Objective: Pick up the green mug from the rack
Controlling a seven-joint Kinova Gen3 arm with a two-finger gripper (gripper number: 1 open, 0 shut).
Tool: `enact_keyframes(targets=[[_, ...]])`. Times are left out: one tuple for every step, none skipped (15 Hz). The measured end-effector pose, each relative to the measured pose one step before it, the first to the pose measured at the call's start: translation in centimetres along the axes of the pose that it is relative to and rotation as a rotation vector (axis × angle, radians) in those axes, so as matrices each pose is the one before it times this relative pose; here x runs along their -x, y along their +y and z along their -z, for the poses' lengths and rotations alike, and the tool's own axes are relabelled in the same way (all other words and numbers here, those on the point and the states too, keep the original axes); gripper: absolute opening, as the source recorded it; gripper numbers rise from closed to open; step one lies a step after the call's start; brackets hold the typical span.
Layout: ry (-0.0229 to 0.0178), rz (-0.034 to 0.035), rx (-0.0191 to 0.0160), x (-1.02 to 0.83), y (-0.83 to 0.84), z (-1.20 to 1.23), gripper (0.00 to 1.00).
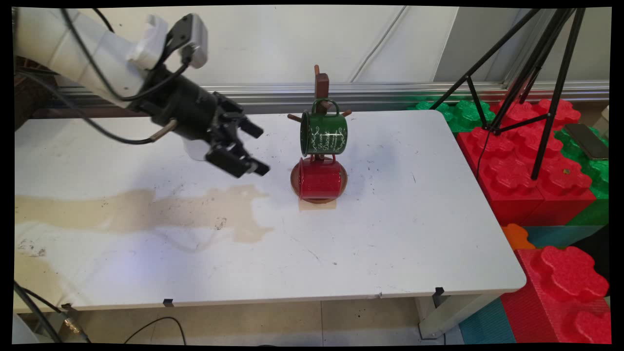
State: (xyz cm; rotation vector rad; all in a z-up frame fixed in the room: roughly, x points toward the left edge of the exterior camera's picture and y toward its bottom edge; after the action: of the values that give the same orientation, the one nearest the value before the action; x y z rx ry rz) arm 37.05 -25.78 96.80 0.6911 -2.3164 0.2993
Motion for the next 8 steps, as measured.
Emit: enact_keyframes(targets=[[0.01824, 0.02023, -0.00869, -0.347, -0.071, -0.563, 1.0], [0.01709, 0.02264, -0.00779, -0.296, -0.062, -0.605, 1.0], [0.01359, 0.0195, -0.00662, -0.211, -0.014, -0.502, 1.0], [0.00907, 0.01316, -0.00399, -0.107, 0.015, -0.345, 1.0], [0.01335, 0.01813, -0.00469, -0.172, 0.022, -0.523, 1.0], [0.01349, 0.02209, -0.00434, -0.123, 0.063, -0.603, 1.0], [0.00961, 0.01958, -0.00437, -0.045, 0.061, -0.477, 1.0], [0.00485, 0.01295, -0.00325, 0.013, 0.038, -0.313, 1.0]])
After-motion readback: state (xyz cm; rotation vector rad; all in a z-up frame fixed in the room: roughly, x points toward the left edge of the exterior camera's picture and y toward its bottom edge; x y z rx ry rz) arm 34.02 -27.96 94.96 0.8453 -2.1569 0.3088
